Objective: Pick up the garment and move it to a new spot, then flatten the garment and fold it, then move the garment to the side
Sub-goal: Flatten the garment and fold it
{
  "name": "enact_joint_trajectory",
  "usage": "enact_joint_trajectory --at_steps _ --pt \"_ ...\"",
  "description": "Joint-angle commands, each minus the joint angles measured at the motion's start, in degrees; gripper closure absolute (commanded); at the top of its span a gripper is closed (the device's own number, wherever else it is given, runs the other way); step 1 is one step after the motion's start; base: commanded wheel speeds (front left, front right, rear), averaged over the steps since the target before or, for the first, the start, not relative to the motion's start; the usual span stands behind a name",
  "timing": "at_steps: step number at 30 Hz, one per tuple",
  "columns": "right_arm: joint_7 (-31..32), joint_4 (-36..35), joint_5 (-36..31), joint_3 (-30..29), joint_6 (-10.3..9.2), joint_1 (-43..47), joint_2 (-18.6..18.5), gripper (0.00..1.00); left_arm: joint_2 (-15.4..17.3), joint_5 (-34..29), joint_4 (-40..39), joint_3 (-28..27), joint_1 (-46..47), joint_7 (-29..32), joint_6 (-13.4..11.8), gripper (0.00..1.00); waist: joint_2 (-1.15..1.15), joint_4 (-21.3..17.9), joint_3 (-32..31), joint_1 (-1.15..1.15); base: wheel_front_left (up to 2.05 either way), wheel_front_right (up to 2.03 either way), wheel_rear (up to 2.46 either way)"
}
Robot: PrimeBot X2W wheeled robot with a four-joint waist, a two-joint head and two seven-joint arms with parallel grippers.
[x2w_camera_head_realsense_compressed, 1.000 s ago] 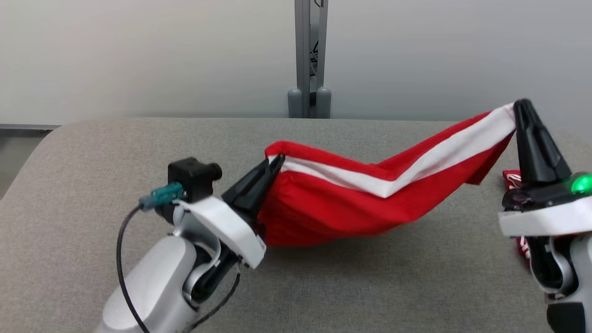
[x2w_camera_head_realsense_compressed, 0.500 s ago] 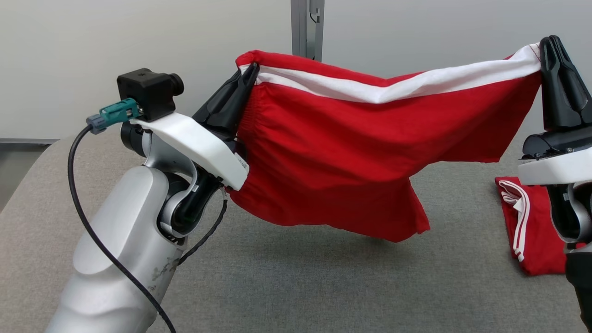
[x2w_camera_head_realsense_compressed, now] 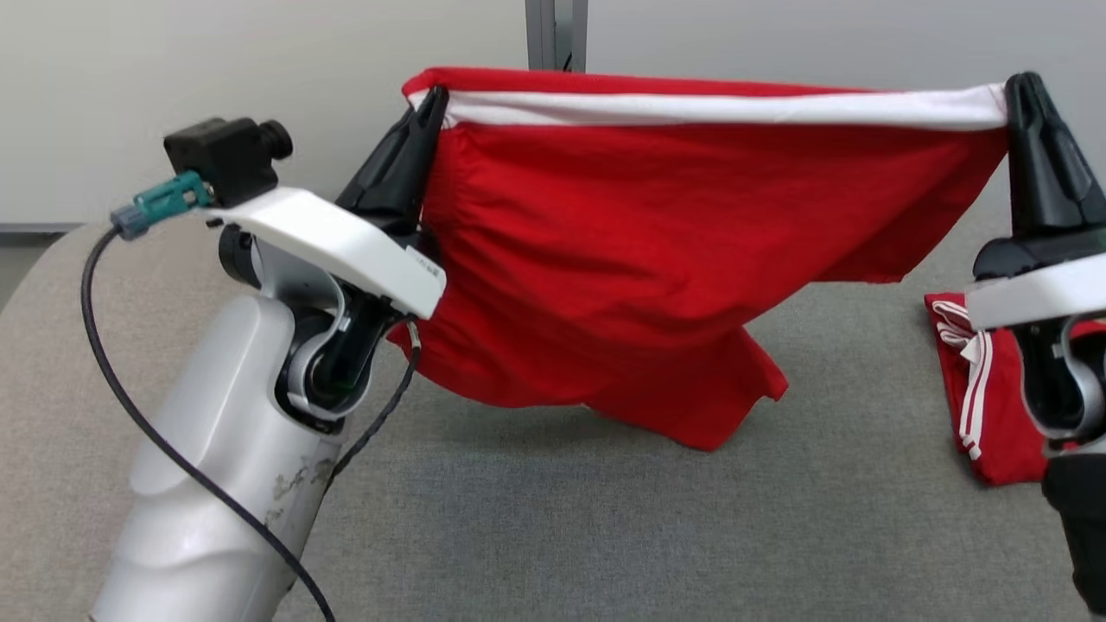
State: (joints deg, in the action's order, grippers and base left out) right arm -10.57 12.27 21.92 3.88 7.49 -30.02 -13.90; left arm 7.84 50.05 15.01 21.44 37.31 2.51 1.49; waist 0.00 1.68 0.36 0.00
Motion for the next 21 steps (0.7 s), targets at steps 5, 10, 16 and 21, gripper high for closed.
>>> enact_joint_trajectory --at_steps 5,10,16,21 --pt "1.0 1.0 4.1 2.7 0.01 -8.7 -2.7 1.00 0.6 -2.1 1.6 0.1 8.7 1.1 -0.4 1.00 0.00 -1.5 9.1 0.00 0.00 0.00 0.00" --pt "0.0 5.5 7.1 8.6 0.01 -22.8 -5.0 1.00 -0.2 -4.8 6.7 0.4 20.6 0.3 0.0 1.00 0.00 -2.7 17.9 0.00 0.00 0.00 0.00" --pt "-3.7 15.7 8.2 14.0 0.01 -42.1 -5.0 1.00 0.0 -11.5 17.9 1.5 36.8 -5.8 1.0 1.00 0.00 -4.8 24.9 0.00 0.00 0.00 0.00" --pt "-4.6 18.8 6.5 10.9 0.01 -51.9 -2.1 1.00 -0.8 -19.3 29.0 3.8 48.5 -16.6 0.7 1.00 0.00 -4.8 28.8 0.00 0.00 0.00 0.00"
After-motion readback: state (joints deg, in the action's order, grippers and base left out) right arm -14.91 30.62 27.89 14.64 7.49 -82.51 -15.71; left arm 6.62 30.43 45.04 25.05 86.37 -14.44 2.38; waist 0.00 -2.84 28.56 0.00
